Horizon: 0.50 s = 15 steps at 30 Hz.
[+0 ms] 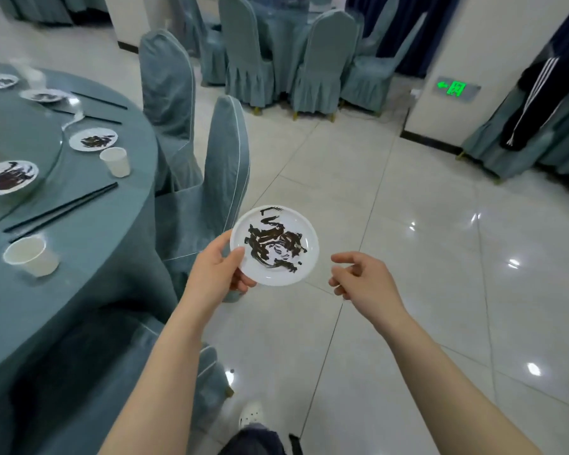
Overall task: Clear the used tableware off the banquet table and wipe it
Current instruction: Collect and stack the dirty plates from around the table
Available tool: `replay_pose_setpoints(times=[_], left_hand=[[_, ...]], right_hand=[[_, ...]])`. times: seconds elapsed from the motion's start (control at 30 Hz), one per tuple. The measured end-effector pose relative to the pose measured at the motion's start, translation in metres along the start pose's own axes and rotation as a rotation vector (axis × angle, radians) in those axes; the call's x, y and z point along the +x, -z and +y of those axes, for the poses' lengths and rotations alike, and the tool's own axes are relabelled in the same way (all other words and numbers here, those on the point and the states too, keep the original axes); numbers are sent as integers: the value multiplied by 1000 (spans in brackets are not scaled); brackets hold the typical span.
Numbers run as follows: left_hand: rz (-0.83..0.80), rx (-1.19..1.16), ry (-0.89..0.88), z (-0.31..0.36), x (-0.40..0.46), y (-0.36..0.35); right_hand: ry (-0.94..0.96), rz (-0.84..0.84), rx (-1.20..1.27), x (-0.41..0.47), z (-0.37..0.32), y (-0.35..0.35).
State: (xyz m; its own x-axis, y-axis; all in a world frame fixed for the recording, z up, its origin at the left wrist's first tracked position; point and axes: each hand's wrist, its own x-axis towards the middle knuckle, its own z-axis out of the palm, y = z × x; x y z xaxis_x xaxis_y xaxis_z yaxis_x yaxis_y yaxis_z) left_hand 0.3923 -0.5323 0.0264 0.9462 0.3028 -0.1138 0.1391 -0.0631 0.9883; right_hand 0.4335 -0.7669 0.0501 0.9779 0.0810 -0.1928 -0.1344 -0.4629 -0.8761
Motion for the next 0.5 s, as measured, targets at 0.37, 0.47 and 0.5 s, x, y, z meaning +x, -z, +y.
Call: replay_pose_setpoints(times=[0.37,0.47,0.5], left_hand=[[184,-33,28,13,122,33],[310,-19,74,3,142,57],[356,-23,93,0,148,65]], right_hand=[[-27,-138,110,162,-61,-27],[-20,-213,111,213,-79,-51],[-17,-248,107,230,-85,-61]])
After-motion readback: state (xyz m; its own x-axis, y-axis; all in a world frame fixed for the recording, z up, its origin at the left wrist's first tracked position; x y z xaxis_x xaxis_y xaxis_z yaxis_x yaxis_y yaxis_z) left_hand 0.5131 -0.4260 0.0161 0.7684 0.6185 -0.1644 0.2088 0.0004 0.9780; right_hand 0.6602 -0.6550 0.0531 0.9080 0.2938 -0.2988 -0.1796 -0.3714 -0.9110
